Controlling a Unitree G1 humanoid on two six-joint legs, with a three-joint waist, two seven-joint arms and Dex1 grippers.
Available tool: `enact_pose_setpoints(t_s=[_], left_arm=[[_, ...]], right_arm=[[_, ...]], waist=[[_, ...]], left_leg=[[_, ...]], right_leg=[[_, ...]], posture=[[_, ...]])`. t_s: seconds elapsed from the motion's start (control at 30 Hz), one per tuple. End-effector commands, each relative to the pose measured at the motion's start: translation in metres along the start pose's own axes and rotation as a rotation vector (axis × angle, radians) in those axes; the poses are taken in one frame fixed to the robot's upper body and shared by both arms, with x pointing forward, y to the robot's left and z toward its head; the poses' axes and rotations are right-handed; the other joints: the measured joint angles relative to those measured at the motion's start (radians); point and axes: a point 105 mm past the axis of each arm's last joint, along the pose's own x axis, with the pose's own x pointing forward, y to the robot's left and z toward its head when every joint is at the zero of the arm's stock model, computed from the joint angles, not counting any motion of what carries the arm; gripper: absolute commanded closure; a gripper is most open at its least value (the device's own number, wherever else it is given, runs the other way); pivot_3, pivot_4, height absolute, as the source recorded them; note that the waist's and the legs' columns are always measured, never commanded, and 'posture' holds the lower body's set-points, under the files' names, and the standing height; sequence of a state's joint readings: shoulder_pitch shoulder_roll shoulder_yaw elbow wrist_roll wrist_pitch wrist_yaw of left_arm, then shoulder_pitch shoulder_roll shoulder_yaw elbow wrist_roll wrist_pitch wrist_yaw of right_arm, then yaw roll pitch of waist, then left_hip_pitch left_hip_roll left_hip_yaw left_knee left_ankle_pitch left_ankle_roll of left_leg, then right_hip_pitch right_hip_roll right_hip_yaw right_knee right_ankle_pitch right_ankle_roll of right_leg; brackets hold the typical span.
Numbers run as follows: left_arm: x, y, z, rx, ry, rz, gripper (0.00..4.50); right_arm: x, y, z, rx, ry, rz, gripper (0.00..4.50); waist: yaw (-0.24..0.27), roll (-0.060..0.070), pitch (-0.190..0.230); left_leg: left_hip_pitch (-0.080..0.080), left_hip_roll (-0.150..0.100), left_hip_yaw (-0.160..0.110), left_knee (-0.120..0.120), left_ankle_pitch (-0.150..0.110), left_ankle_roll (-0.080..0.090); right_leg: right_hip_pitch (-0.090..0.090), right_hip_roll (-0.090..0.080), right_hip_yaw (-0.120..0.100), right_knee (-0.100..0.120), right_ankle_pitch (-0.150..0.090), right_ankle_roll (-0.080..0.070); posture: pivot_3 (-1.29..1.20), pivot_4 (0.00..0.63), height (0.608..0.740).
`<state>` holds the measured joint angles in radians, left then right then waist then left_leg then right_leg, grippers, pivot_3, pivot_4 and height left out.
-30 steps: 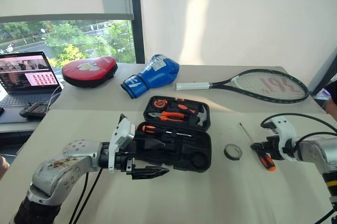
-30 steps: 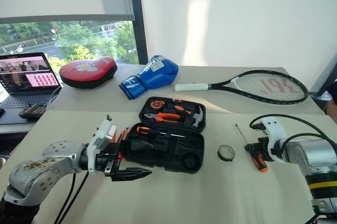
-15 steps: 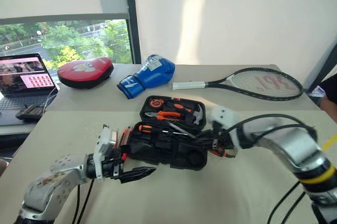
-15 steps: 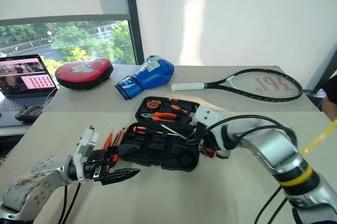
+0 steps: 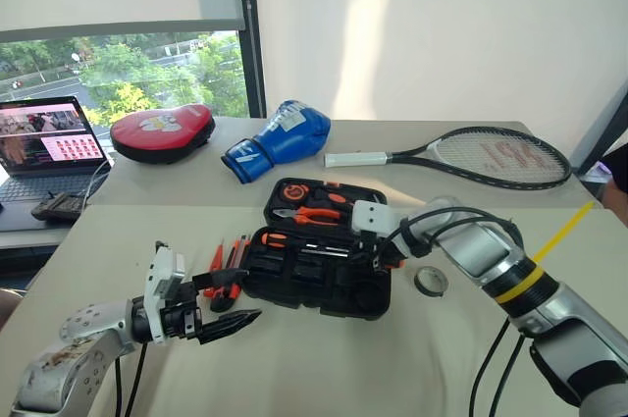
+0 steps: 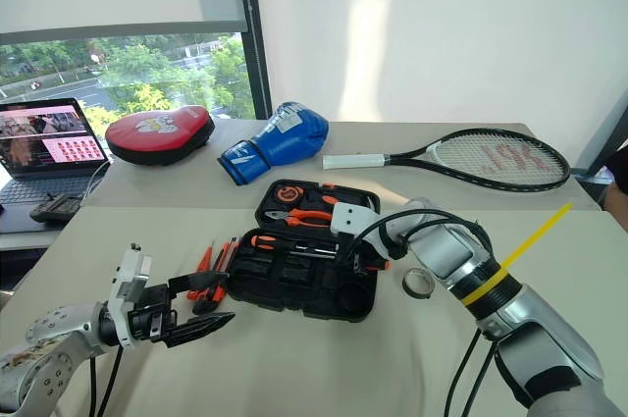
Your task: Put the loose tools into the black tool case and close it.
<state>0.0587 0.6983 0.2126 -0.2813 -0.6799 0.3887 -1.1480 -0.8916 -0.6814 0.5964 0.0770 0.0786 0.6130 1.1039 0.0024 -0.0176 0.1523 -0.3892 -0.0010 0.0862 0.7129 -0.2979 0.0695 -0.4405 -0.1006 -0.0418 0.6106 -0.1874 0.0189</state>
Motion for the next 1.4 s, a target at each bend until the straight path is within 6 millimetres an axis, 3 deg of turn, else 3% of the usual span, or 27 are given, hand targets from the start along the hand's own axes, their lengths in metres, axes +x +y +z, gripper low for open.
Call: enact_pose_setpoints(t_s=[0.03,0.6,0.63,0.83,1.07,1.2,1.4], left_arm=[[-0.005,0.002,-0.003,0.035,-0.01,0.0,0.0],[-0.001,-0.005,-0.005,0.062,-0.013,-0.006,0.0],[0.002,-0.006,-0.001,0.066,-0.015,-0.007,0.0],[0.015,-0.009,0.012,0.071,-0.02,-0.003,0.0],[0.024,-0.013,0.022,0.071,-0.017,-0.002,0.0],[0.024,-0.014,0.023,0.069,-0.014,-0.007,0.0],[0.025,-0.016,0.024,0.072,-0.016,-0.027,0.0]], right_arm=[[-0.002,0.002,0.0,0.017,0.011,0.041,3.78],[0.013,-0.01,0.017,0.118,-0.078,0.046,3.78],[0.016,-0.011,0.016,0.117,-0.079,0.047,2.98],[0.012,-0.011,0.018,0.123,-0.139,0.035,1.18],[-0.039,0.004,0.051,0.181,-0.359,0.093,1.18],[-0.052,0.005,0.049,0.23,-0.393,0.023,2.27],[-0.063,-0.011,0.028,0.292,-0.393,-0.252,4.31]], waist=[[0.001,0.0,0.0],[-0.02,0.0,0.0],[-0.02,0.0,0.0],[-0.022,0.0,0.0],[-0.017,0.005,0.003],[-0.015,0.005,0.003],[-0.014,0.005,0.003]], left_leg=[[0.0,0.0,0.0,0.0,0.0,0.0],[0.001,0.0,-0.001,-0.002,0.0,-0.002],[0.001,0.0,-0.001,-0.002,0.0,-0.002],[0.001,0.0,-0.001,-0.002,0.0,-0.003],[-0.002,0.0,-0.001,-0.002,-0.001,-0.003],[-0.003,0.0,-0.002,-0.003,-0.001,-0.003],[-0.002,0.0,-0.001,-0.002,-0.001,-0.002]], right_leg=[[0.0,0.0,0.0,0.0,0.0,0.0],[-0.001,-0.008,-0.002,0.002,0.0,-0.001],[-0.001,-0.008,-0.002,0.002,0.0,-0.001],[-0.002,-0.009,-0.002,0.002,0.0,-0.001],[-0.005,-0.009,-0.001,0.002,0.001,-0.001],[-0.004,-0.009,-0.003,0.001,0.001,-0.001],[-0.003,-0.01,-0.003,0.001,0.0,-0.001]], posture=[[0.0,0.15,0.74],[0.0,0.15,0.74],[0.0,0.15,0.74],[0.0,0.15,0.74],[0.0,0.15,0.74],[0.0,0.15,0.74],[0.0,0.15,0.74]])
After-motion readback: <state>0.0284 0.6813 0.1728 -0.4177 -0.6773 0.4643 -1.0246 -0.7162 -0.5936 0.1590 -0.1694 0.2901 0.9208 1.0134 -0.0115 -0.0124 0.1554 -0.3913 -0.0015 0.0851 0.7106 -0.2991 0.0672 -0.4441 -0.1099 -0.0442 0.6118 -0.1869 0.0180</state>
